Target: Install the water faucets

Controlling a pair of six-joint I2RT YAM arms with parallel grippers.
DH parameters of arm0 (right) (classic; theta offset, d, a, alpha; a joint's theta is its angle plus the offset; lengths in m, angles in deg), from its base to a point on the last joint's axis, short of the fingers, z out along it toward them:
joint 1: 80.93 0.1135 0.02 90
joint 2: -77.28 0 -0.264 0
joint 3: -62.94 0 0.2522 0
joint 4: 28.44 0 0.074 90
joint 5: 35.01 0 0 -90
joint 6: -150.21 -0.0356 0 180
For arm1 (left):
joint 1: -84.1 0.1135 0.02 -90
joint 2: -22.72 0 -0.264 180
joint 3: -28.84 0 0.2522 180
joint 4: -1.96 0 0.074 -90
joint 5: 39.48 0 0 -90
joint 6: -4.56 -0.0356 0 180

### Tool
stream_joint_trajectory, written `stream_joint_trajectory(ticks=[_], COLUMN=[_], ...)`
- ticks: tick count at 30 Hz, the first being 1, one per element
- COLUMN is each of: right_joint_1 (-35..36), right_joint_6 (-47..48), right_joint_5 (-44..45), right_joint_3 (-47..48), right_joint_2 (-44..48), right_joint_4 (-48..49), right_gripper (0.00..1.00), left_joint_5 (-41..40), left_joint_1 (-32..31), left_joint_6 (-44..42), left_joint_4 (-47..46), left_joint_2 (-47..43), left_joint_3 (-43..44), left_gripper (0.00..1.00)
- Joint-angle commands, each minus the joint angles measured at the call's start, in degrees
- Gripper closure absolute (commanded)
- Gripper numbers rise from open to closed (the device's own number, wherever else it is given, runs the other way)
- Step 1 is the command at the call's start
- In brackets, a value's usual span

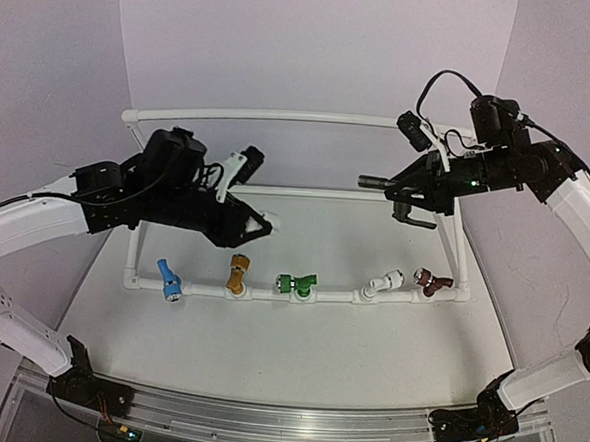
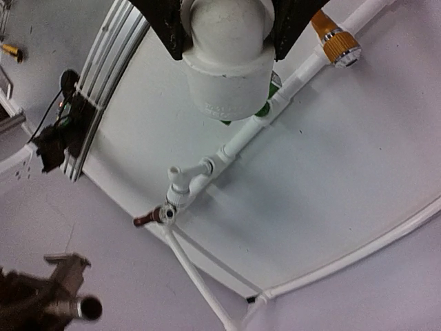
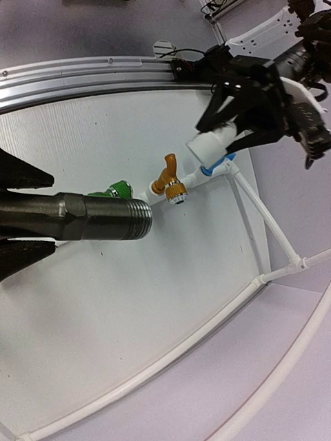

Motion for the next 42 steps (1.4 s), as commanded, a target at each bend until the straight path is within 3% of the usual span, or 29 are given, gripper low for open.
stream_joint_trajectory(ticks=[1, 10, 14, 24, 30, 42], right_joint_1=[-0.09, 1.22, 4.63, 23.4, 29.96, 33.56], right_joint_6=[7.72, 15.76, 22.09, 31.68, 37.89, 43.19], right_joint_5=[2.67, 5.64, 9.15, 28.92, 35.96, 41.08], right_joint_3=[2.48, 2.69, 0.9, -5.3, -7.35, -9.72], right_joint_2=[2.28, 5.95, 8.16, 11.82, 11.69, 11.06], right_joint_4=[2.22, 13.16, 17.04, 25.81, 28.86, 31.43], right_gripper=[1.0, 1.0, 1.0, 1.0, 1.0, 1.0], left_joint_5=[8.57, 42.29, 49.81, 51.68, 50.91, 53.27], left_joint_1=[3.02, 8.43, 9.68, 10.0, 10.08, 10.01], left_joint_6=[6.98, 20.44, 28.14, 46.97, 48.84, 48.38], left_joint_4=[-12.95, -30.55, -42.13, -68.56, -70.24, -67.95], left_joint_2=[-2.98, 3.31, 4.4, 7.41, 8.59, 8.41], left_joint_3=[1.04, 3.35, 2.13, -2.24, -1.52, -1.22], left_gripper=[1.0, 1.0, 1.0, 1.0, 1.0, 1.0])
